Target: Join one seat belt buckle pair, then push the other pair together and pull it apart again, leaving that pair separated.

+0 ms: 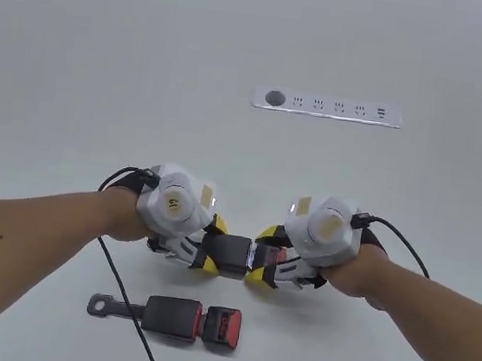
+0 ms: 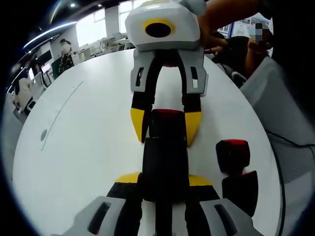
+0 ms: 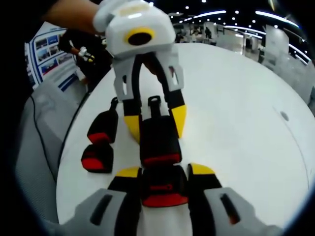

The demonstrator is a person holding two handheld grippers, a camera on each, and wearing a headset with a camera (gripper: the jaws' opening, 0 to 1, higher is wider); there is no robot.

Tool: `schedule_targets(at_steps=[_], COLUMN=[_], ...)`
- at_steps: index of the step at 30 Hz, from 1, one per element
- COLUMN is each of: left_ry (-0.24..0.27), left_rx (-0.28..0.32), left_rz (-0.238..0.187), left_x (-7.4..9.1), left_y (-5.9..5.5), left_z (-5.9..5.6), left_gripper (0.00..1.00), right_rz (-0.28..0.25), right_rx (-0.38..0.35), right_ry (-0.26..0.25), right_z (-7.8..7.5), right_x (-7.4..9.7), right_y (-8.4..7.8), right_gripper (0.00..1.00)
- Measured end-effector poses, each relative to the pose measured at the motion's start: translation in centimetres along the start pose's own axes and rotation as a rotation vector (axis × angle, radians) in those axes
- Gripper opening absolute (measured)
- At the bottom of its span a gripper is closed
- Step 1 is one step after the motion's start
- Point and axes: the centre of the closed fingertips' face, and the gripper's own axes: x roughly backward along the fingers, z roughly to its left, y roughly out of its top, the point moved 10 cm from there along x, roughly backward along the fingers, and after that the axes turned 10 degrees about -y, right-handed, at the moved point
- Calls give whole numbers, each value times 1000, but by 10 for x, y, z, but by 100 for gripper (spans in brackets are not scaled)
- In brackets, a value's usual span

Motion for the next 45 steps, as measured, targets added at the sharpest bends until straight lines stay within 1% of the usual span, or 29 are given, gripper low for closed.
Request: schedule_targets(at_steps=[5,9,14,16,21,24,31,40,45], left_ry=[-1,-3,-3,-3,-2,-3,-2,-2,-1], left_rx=[2,2,4,5,9,9,11,13,14], left_rz=[0,3,2,0,-1,-4,-5,-9,-11], left_x=[0,0,0,0,0,0,0,0,0], left_y=[0,0,0,0,0,0,0,0,-1], left_z=[0,0,0,0,0,0,0,0,0], left_gripper=[34,34,34,34,34,34,34,34,34], right_rz=[6,12,13,3,3,2,4,6,7], right_rx=[7,11,14,2,25,14,13,9,-5], right_ry=[-1,-1,0,1,1,-1,-4,-10,-23], right_z=[0,-2,-3,-4,-4,-9,-12,-15,-19], right_x=[1,8,11,12,15,22,31,53,64], right_y=[-1,-8,-12,-14,-18,-26,-38,-56,-69], right_gripper=[36,36,36,36,36,36,36,36,37])
